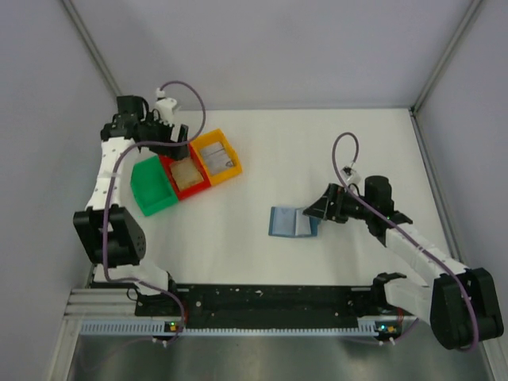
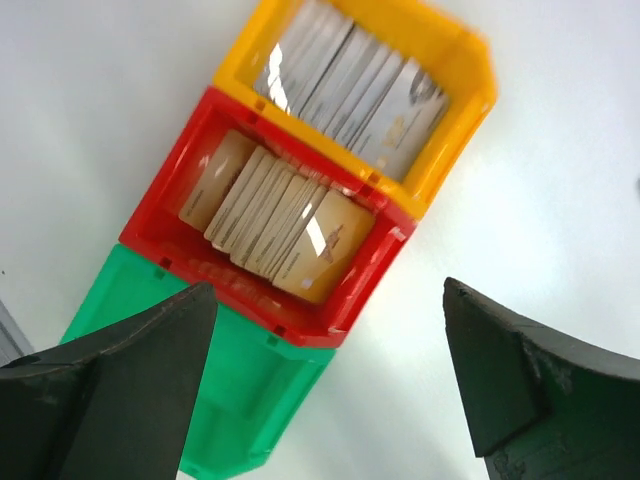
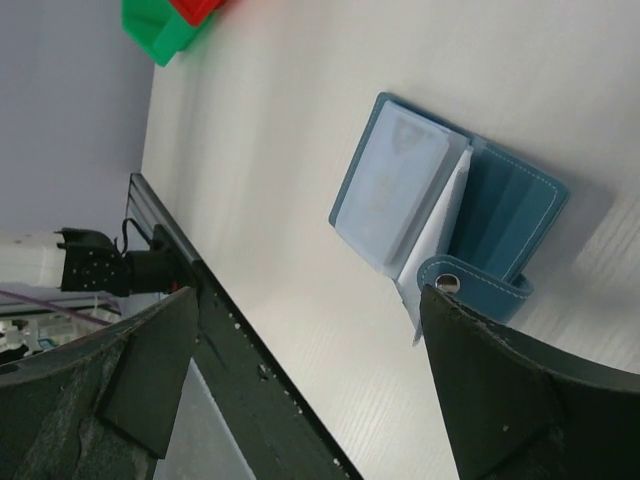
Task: Take the credit cards out of the card holder
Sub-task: Place the credit card in the storage box, then remove the credit card from the card holder.
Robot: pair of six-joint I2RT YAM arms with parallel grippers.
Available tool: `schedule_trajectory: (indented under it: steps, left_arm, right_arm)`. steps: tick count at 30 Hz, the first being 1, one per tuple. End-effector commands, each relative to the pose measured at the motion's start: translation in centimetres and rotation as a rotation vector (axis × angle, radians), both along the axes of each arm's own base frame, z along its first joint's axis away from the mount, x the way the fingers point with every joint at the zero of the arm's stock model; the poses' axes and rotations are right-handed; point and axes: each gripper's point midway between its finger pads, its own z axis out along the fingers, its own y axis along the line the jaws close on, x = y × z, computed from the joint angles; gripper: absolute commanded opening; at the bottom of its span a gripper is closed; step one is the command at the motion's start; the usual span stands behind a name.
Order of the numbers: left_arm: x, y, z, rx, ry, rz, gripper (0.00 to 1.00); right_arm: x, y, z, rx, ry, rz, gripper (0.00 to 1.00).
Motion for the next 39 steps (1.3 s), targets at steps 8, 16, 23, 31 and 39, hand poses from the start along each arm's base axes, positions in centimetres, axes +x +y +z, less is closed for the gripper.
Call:
schedule_trajectory:
  steps: [8,16,23,31,39]
  left_arm:
    - [-5.9,-8.2,10.7,-0.653,-0.333,0.149,0.98]
    - [-12.4,-14.8,4.0,-0.765,-0.211,0.034,0.98]
    - [-15.6,-18.0,-1.6,-0.782,-0.068,0.039,0.98]
    - [-16.8,-19.2,-5.1,-0.743,0.023,0.044,0.97]
    - [-17.3,-19.5,-6.3,-0.734,0.07,0.039,0.96]
  right_arm:
    - [2.0,0.4,3.2,-0.323,-0.216,-0.02,0.9]
    - [2.2,3.2,1.8,-0.56,-0.267,0.045,0.89]
    - [3.0,4.6,-2.1,-0.762,-0.209,0.057,0.87]
    - [3.0,6.3,-4.9,-0.833,-0.117,0.076,0.83]
    - [3.2,6.0,-5.9,-0.855,-0.077,0.037,0.75]
